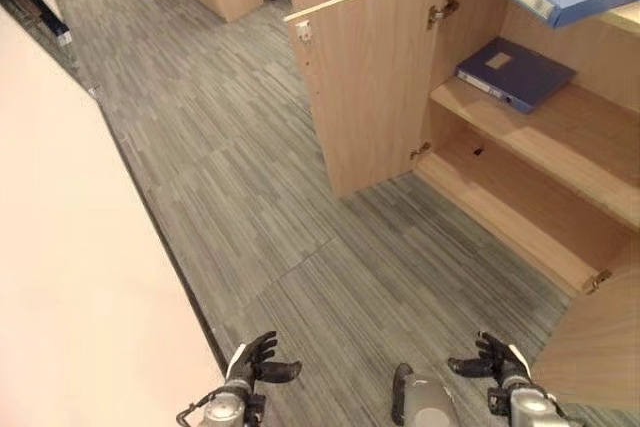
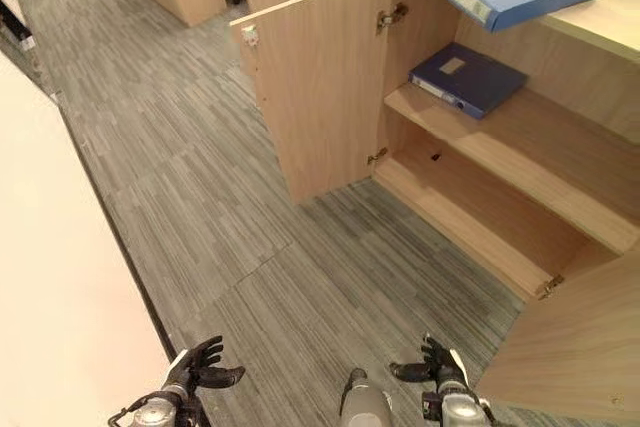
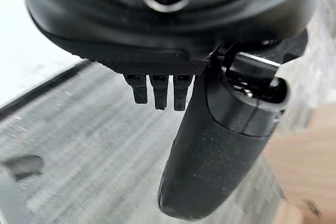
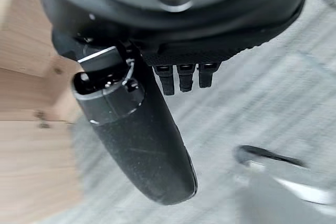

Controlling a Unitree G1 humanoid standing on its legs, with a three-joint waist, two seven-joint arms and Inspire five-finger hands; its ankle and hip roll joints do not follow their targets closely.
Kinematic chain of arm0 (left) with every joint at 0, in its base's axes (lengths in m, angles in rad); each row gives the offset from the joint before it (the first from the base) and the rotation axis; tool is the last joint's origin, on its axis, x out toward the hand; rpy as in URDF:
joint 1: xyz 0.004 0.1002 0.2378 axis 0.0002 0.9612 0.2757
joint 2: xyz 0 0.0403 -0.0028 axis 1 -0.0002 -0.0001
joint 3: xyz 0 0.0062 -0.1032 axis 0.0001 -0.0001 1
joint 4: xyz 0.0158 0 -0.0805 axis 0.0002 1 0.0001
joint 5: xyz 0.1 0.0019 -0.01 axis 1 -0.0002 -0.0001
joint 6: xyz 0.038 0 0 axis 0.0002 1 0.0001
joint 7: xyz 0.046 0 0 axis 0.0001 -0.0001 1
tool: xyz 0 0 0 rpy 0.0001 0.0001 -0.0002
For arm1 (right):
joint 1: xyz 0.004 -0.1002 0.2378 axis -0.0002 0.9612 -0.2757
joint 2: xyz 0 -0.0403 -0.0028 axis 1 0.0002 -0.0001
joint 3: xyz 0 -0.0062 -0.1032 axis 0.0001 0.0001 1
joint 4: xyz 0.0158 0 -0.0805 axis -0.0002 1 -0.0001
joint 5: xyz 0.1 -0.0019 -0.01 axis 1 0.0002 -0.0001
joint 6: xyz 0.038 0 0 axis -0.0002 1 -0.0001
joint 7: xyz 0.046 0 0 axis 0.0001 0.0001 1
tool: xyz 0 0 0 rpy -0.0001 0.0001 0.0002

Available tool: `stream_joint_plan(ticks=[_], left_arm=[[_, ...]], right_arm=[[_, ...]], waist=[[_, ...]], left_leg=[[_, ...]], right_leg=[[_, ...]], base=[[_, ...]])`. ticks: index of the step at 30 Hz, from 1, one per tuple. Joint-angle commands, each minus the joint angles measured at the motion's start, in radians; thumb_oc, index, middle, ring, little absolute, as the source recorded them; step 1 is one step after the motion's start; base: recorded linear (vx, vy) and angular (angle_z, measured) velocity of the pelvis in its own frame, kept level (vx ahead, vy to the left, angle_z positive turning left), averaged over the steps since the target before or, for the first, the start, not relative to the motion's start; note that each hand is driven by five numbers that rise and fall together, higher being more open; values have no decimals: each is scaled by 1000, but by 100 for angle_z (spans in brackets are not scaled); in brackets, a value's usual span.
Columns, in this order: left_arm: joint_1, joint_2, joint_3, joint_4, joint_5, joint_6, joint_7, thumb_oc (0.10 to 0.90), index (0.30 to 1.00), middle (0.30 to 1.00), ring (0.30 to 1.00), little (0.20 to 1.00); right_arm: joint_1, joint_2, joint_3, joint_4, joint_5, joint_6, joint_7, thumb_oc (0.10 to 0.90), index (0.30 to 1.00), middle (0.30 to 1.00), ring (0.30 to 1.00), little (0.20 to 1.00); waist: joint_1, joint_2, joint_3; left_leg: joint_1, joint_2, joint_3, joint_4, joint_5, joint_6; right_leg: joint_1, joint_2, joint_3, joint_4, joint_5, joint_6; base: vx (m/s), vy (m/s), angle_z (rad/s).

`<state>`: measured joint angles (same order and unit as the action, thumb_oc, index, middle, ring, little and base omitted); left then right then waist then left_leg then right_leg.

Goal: Put the empty folder in the office cabinet

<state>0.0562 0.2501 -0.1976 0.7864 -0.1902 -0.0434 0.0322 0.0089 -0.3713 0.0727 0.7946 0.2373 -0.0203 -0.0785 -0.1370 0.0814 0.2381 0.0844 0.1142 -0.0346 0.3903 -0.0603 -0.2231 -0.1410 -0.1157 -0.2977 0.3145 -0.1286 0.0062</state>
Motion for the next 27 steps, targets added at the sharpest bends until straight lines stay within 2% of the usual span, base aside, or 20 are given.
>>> stream_joint_plan(ticks=[1, 2, 4, 5, 7, 8, 9, 10, 12, 13, 14, 15, 16, 18, 20, 22, 23, 24, 25, 27], left_arm=[[-44, 25, -6, -112, -13, -56, 18, 800, 900, 900, 900, 900], [-41, 26, -7, -109, -10, -54, 16, 800, 900, 900, 900, 900], [-26, 32, -2, -108, -1, -53, 10, 800, 900, 900, 900, 900], [-26, 32, -2, -108, -1, -53, 10, 800, 900, 900, 900, 900], [-10, 31, 2, -91, 11, -48, 9, 800, 900, 900, 900, 900], [-9, 30, 1, -90, 11, -49, 9, 800, 900, 900, 900, 900], [-8, 20, -5, -75, 16, -45, 9, 800, 900, 900, 900, 900], [-12, 16, -11, -65, 18, -45, 13, 800, 900, 900, 900, 900], [-12, 14, -12, -63, 18, -46, 13, 800, 900, 900, 900, 900], [-23, 3, -23, -40, 23, -43, 17, 800, 900, 900, 900, 900], [-24, 3, -24, -39, 23, -44, 17, 800, 900, 900, 900, 900], [-49, 5, -34, -16, 41, -43, 15, 800, 900, 900, 900, 900], [-54, 8, -34, -7, 46, -42, 16, 800, 900, 900, 900, 900], [-53, 13, -27, 11, 53, -39, 15, 800, 900, 900, 900, 900], [-45, 18, -19, 33, 60, -38, 14, 800, 900, 900, 900, 900], [-33, 26, -11, 36, 62, -38, 14, 800, 900, 900, 900, 900], [-33, 27, -11, 36, 62, -38, 14, 800, 900, 900, 900, 900], [-19, 28, -3, 45, 63, -37, 11, 800, 900, 900, 900, 900], [-14, 31, -4, 58, 69, -35, 9, 800, 900, 900, 900, 900], [-21, 33, -8, 78, 86, -32, 11, 800, 900, 900, 900, 900]], right_arm=[[-32, -49, 61, -48, -11, -35, -11, 800, 900, 900, 900, 900], [-43, -47, 71, -44, -11, -34, -9, 800, 900, 900, 900, 900], [-45, -42, 78, -53, -13, -36, -5, 800, 900, 900, 900, 900], [-45, -41, 78, -53, -13, -36, -5, 800, 900, 900, 900, 900], [-38, -38, 95, -54, -32, -34, -1, 800, 900, 900, 900, 900], [-36, -38, 95, -54, -32, -34, -1, 800, 900, 900, 900, 900], [-21, -40, 99, -57, -46, -30, -3, 800, 900, 900, 900, 900], [-11, -43, 97, -54, -47, -33, -6, 800, 900, 900, 900, 900], [-10, -44, 96, -54, -47, -33, -6, 800, 900, 900, 900, 900], [-6, -49, 91, -41, -49, -33, -13, 800, 900, 900, 900, 900], [-6, -49, 91, -41, -49, -33, -13, 800, 900, 900, 900, 900], [-7, -51, 87, -27, -44, -36, -17, 800, 900, 900, 900, 900], [-13, -49, 91, -20, -44, -37, -18, 800, 900, 900, 900, 900], [-14, -40, 102, -1, -50, -33, -10, 800, 900, 900, 900, 900], [-19, -35, 117, 9, -64, -28, 0, 800, 900, 900, 900, 900], [-15, -30, 129, 10, -72, -23, 9, 800, 900, 900, 900, 900], [-15, -30, 129, 10, -72, -23, 9, 800, 900, 900, 900, 900], [-18, -25, 144, 12, -86, -18, 24, 800, 900, 900, 900, 900], [-12, -22, 149, 16, -93, -19, 29, 800, 900, 900, 900, 900], [-7, -10, 151, 12, -98, -20, 30, 800, 900, 900, 900, 900]], waist=[[29, -70, -11], [55, -83, -7], [92, -89, -4], [95, -92, -4], [127, -80, 2], [132, -81, 7], [149, -52, 9], [153, -35, 12], [150, -38, 18], [151, -7, 22], [149, -13, 25], [148, -9, 38], [151, -13, 39], [162, -22, 34], [180, -34, 22], [210, -50, 11], [211, -51, 12], [233, -57, -9], [240, -61, -22], [239, -74, -41]], left_leg=[[23, 1, 90, 232, 208, 69], [-33, 11, 129, 261, 175, 75], [-115, 41, 183, 207, 138, 93], [-113, 38, 188, 202, 142, 95], [-193, 53, 198, 15, 137, 101], [-180, 52, 204, 12, 132, 101], [-213, 35, 133, -186, 148, 105], [-212, 24, 86, -275, 185, 101], [-197, 19, 86, -288, 190, 101], [-250, 11, 11, -377, 246, 88], [-241, 4, 12, -383, 246, 88], [-335, -30, -38, -452, 266, 88], [-361, -42, -46, -458, 268, 92], [-390, -43, -62, -456, 275, 93], [-414, -42, -108, -448, 280, 94], [-428, -44, -135, -437, 289, 90], [-427, -44, -133, -437, 288, 90], [-424, -46, -177, -436, 286, 91], [-410, -46, -190, -437, 294, 92], [-399, -38, -162, -436, 313, 90]], right_leg=[[59, 3, 90, -264, 116, 24], [96, 9, 103, -276, 102, 22], [183, 29, 135, -305, 76, 29], [183, 26, 138, -307, 79, 30], [262, 44, 200, -333, 52, 49], [272, 42, 204, -334, 48, 50], [315, 56, 257, -329, 15, 60], [332, 67, 286, -317, -4, 61], [339, 62, 283, -313, -12, 61], [362, 84, 354, -282, -51, 49], [364, 78, 352, -273, -63, 48], [387, 117, 468, -220, -100, 14], [398, 131, 510, -206, -119, 6], [431, 145, 579, -192, -151, -3], [485, 154, 671, -181, -181, -4], [525, 135, 735, -172, -196, -6], [525, 134, 736, -172, -196, -6], [559, 120, 783, -172, -203, -7], [572, 116, 800, -171, -205, -6], [585, 97, 795, -180, -203, 7]], base=[[372, -200, -111], [402, -153, -169], [394, -78, -137], [417, 24, -55], [371, 71, -66], [409, 143, -91], [439, 143, -96], [434, 135, -87], [196, 57, -76], [252, 81, -53], [657, 89, -54], [579, 8, -42], [701, 15, -60], [461, 32, -89], [532, 83, -113], [391, 67, -115], [402, 82, -152], [413, 107, -142], [414, 106, -160], [342, 165, -82]])
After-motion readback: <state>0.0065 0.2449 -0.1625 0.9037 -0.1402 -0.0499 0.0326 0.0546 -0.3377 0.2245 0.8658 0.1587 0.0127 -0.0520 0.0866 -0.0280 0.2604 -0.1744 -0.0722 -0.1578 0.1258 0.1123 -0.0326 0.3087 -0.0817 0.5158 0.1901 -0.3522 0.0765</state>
